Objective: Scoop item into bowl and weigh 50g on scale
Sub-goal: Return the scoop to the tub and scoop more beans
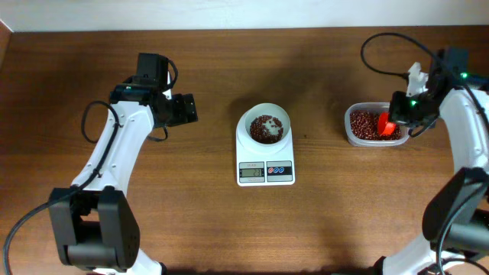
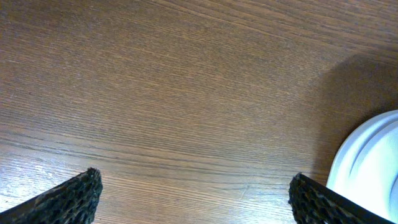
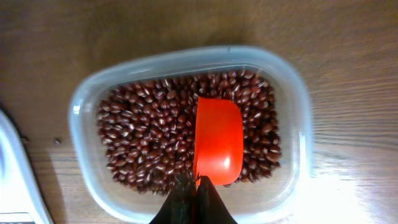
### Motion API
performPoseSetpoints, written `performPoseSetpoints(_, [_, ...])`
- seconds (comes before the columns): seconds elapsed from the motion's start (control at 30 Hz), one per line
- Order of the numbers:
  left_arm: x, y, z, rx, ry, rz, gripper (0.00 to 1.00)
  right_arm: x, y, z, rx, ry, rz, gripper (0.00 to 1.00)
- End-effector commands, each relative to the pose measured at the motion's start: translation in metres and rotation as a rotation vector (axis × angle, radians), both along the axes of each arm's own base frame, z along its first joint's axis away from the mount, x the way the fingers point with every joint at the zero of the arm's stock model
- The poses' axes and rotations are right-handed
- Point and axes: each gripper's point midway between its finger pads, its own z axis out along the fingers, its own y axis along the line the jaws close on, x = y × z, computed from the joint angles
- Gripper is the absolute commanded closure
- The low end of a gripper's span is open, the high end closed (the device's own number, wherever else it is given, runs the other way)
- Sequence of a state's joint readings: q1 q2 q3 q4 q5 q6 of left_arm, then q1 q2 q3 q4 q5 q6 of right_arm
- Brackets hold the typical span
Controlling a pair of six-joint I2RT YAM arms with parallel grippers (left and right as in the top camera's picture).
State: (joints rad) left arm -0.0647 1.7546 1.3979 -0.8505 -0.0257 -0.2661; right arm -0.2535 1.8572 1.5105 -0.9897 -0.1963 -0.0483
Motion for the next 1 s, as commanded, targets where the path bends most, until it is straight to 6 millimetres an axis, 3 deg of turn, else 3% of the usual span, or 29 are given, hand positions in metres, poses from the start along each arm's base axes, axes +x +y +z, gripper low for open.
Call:
performPoseSetpoints(0.0, [0.0, 0.002, -0.001, 0.002, 0.004, 0.008, 0.01, 0.002, 0.012, -0.025, 0.063, 0.016, 0.014, 0.96])
performPoseSetpoints(0.13, [0.0, 0.002, -0.001, 0.002, 0.004, 0.008, 0.01, 0.009, 0.038, -0.039, 0.236, 0.016, 0.044, 0.96])
performPoseSetpoints(0.23, [0.0, 0.002, -0.001, 0.002, 0.004, 0.008, 0.01, 0.01, 0.047, -0.042, 0.352, 0.013, 0.041, 0.96])
performPoseSetpoints(0.4, [0.0, 0.002, -0.001, 0.002, 0.004, 0.008, 0.01, 0.008, 0.029, -0.016, 0.61, -0.086, -0.024, 0.96])
performPoseSetpoints(0.5, [0.0, 0.002, -0.001, 0.002, 0.004, 0.007, 0.01, -0.002, 0.019, -0.015, 0.709, -0.127, -0.043, 0.96])
performPoseSetpoints(0.67, [0.0, 0.002, -0.001, 0.002, 0.004, 0.008, 0.01, -0.008, -0.015, -0.005, 0.773, -0.205, -0.121, 0.96])
performPoseSetpoints(0.77, [0.0, 0.002, -0.001, 0.002, 0.004, 0.008, 0.01, -0.007, -0.019, 0.007, 0.832, -0.264, -0.114, 0.96])
performPoseSetpoints(0.97, [0.0, 0.002, -0.001, 0.002, 0.004, 0.008, 0.01, -0.014, -0.032, -0.001, 0.82, -0.203, -0.213, 0.96])
